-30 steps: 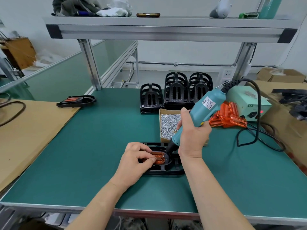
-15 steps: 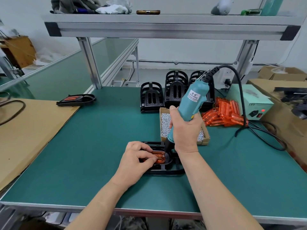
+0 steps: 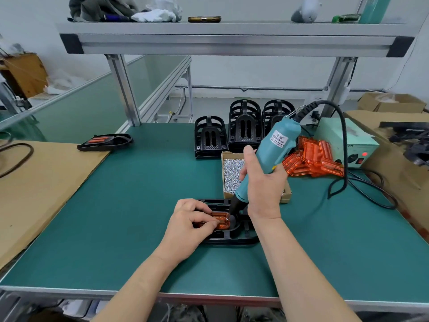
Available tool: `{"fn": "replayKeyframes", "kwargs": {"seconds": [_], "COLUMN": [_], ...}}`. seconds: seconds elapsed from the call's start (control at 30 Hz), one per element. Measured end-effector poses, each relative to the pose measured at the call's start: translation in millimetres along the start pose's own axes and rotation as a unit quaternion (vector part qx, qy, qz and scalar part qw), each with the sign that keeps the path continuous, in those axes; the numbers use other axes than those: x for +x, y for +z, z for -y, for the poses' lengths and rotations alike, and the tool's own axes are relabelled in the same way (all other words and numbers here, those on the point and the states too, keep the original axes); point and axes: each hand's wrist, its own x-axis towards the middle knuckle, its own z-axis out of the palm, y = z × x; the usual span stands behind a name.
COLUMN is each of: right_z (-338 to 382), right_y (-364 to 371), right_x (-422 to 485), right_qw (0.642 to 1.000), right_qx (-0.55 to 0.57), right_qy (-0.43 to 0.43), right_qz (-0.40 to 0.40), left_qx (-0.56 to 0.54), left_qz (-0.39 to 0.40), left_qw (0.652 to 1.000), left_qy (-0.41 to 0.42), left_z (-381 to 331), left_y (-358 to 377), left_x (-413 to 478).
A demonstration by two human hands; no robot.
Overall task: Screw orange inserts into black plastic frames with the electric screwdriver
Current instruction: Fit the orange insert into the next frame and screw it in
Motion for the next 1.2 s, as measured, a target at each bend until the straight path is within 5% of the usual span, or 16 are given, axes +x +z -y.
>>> {"fn": "replayKeyframes", "kwargs": {"seconds": [0.63,1.0,1.2], "right_z": [31,8,-3], "right_y": [-2,-72,-101], "right_x": [10,25,12], "right_qw": [0.998,0.948,0.926], "right_qx": [0.027,0.150,0.122], "right_qy": [-0.064,0.154,0.227], "right_qz": [0.009,-0.234,-0.275], "left_qx": [-0.008,-0.001,-0.001], "left_qz": [-0.004,0.001,0.001], "left_qw": [1.000,1.000,1.000], "left_qy": [0.009,0.000,-0.004], "left_z": [1,1,-1], "left_y": [-1,-1,-2], "left_x": [-1,-1,-2]}}
